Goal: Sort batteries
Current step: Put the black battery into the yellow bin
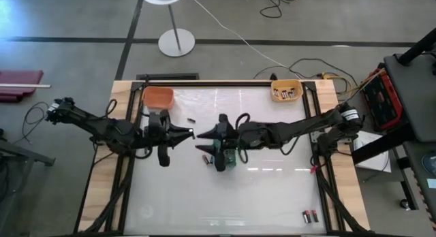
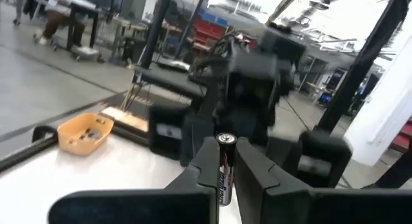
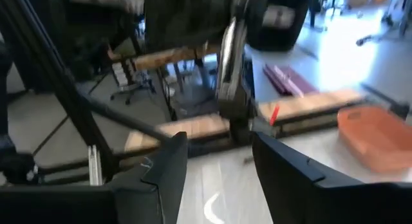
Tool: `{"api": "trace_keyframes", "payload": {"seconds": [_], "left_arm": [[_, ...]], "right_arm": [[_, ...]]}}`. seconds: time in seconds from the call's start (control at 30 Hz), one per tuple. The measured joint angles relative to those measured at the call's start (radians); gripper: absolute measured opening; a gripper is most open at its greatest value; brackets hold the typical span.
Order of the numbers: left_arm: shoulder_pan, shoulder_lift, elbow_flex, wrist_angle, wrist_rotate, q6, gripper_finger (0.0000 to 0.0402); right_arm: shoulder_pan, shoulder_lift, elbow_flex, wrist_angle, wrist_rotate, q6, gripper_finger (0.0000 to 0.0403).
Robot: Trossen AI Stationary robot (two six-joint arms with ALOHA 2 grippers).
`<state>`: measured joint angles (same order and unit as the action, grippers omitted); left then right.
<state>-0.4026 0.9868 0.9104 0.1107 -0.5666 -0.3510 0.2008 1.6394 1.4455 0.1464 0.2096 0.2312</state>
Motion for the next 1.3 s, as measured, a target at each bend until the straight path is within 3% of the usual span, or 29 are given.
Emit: {"api": "trace_keyframes", "payload": {"seconds": [0.4,0.8,0.93,1.03,1.3], "left_arm": [[-0.002,0.069,0.015,0.106,0.003,0.046,0.0004],[-0.001,0.094,0.022,0.103,-0.013,0.102,0.0004],[-0.001,0.093,0.022,0.094,-0.014,0.131,0.0013],[0.004,0.071,0.031,0.009,-0.007,0.120,0.0038],[0.016,0.006,0.124,-0.473,-0.068,0.083,0.0131]], "right_arm": [[-0.012,-0.015,0.057,-0.015,0.002,0.004,0.0149],[-0.015,-0.015,0.058,-0.041,-0.004,-0.004,0.0039],[-0.018,-0.015,0.064,-0.066,-0.004,0.003,0.0024],[-0.019,-0.015,0.080,-0.123,-0.002,0.008,0.0025],[-0.071,-0.017,0.169,-0.390,0.000,0.135,0.0024]]}}
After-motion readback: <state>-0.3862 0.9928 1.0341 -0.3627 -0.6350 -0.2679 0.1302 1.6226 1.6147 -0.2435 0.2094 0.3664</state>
